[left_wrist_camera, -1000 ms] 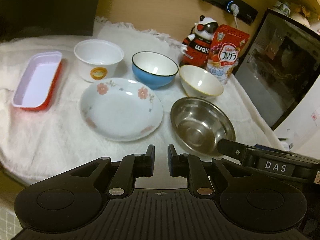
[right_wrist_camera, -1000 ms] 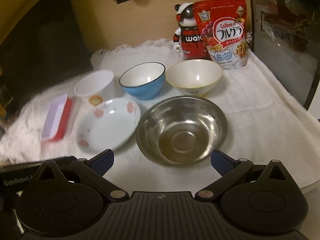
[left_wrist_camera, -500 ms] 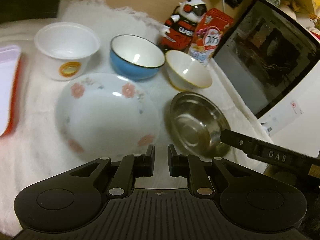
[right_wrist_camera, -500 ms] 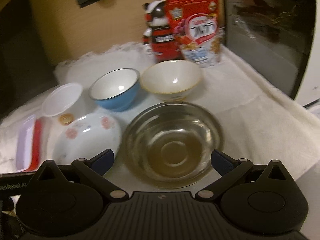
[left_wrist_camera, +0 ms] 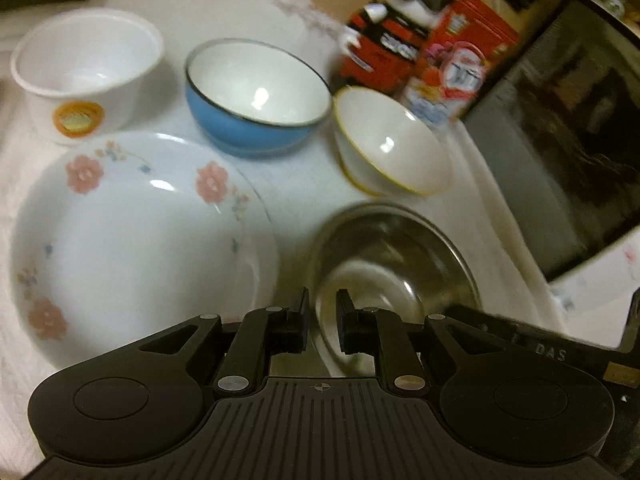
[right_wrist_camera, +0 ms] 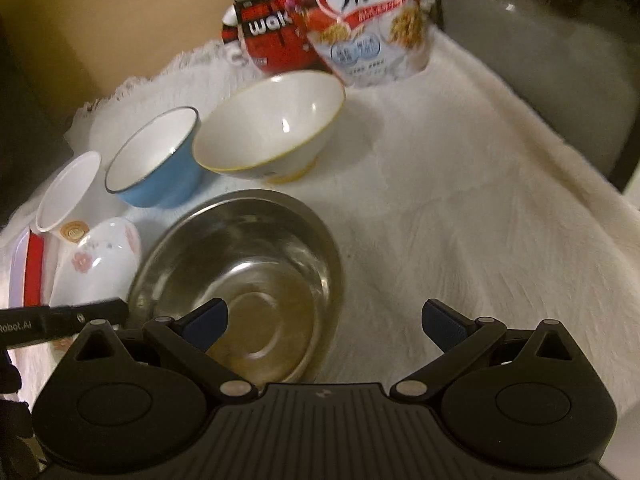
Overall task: Organize plates and bowls
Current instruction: 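Reach the right gripper to the steel bowl rim and close on it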
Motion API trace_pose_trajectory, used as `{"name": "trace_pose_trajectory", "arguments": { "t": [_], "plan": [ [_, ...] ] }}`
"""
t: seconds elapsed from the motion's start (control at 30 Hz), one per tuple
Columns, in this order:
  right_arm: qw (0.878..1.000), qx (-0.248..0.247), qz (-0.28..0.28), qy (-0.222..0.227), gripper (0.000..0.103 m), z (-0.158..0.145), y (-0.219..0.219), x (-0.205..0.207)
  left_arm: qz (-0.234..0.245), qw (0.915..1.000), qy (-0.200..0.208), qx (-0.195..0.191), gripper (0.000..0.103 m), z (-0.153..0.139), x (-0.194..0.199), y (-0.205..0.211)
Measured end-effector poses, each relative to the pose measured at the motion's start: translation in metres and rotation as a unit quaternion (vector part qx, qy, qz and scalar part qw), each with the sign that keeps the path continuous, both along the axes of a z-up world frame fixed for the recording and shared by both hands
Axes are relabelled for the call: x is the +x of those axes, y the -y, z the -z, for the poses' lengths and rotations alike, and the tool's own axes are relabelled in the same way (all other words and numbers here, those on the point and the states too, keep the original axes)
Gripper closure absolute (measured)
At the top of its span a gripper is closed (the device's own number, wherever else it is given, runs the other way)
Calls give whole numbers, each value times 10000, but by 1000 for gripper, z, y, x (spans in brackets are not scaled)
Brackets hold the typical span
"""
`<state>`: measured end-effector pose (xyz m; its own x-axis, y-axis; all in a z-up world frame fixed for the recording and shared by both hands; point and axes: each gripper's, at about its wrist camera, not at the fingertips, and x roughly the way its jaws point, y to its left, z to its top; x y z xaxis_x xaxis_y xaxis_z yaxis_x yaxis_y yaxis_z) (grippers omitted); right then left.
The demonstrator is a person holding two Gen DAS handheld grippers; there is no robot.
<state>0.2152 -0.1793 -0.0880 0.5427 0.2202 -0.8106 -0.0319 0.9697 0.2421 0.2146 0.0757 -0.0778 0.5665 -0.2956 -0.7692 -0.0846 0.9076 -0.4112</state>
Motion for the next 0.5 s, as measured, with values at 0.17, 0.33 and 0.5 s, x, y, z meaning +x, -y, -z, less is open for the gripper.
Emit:
{"name": "trace_pose_trajectory", "arguments": {
  "t": [0.17, 0.33, 0.5],
  "plan": [
    [9970, 457, -471, -405, 0, 16, 18, 31, -465, 9984, -303, 66, 87, 10, 4, 7],
    [9937, 418, -785, -682, 0, 27, 25, 44, -749, 9963, -421, 56, 86, 22, 2, 16],
    [9886, -83, -1331, -704, 0, 25, 12, 44, -821, 9959, -373, 20, 81, 27, 4, 24]
  ]
}}
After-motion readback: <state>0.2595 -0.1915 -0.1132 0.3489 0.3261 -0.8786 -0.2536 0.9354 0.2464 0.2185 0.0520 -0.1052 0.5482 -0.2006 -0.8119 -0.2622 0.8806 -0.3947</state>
